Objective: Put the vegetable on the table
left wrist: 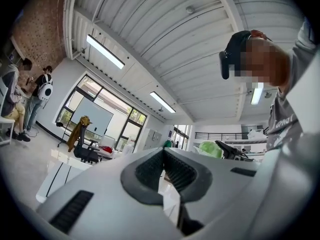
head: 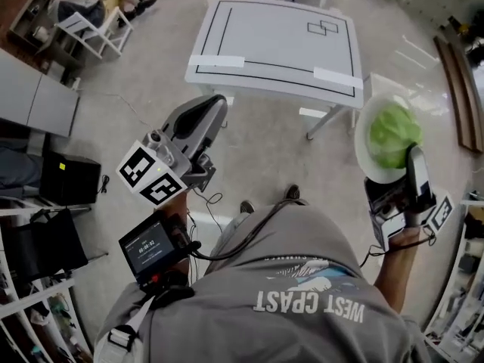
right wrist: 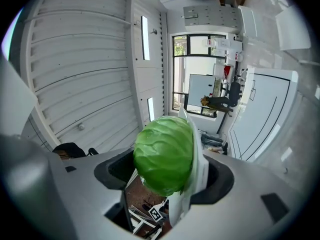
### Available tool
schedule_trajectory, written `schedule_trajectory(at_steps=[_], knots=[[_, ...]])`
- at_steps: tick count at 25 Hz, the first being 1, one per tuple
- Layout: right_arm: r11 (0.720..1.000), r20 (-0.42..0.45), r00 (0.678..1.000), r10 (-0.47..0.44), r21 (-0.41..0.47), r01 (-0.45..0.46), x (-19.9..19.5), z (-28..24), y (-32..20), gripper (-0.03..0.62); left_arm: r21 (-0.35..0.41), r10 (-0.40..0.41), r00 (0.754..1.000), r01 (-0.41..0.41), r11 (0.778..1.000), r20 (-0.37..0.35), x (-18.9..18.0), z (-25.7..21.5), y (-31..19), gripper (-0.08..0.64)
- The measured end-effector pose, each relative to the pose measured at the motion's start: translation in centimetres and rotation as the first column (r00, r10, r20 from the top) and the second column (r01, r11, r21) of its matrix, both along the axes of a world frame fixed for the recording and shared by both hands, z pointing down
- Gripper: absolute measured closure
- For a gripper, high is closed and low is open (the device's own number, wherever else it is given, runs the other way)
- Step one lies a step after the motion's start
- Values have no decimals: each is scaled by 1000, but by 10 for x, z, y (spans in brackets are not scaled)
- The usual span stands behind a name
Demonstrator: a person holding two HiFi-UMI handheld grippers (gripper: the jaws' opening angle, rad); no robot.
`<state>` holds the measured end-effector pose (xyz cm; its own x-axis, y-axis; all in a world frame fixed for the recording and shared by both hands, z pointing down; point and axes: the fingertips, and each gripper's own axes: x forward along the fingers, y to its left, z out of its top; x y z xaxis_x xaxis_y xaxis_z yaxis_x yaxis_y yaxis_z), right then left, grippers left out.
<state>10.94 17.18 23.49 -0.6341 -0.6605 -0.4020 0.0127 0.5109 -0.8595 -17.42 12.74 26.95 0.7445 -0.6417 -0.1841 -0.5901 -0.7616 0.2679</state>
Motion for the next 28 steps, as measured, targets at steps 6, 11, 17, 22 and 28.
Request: schedule_trajectory(at_steps=[6,11,17,22,28], knots=[[999,20,998,-53,-3,53,39,2,-74,268,-27,-57,997,59,998,52,40,-11,-51,552],[993,35,992,-121,16,121,93,37,-158,268,-44,-118,990,121,992,81,101,23,-119,552],[986,36,985,-166,15,166,117,45,-178,268,-45,-141,985,146,988,100,134,26,-131,552],[983,46,982,-182,8,182,133,52,-188,268,-59,-148,982,156,986,121,152,32,-137,552],[986,47,985,-168,-16,169,134,61,-198,268,-79,-124,984,135,988,125,157,37,-150,552]])
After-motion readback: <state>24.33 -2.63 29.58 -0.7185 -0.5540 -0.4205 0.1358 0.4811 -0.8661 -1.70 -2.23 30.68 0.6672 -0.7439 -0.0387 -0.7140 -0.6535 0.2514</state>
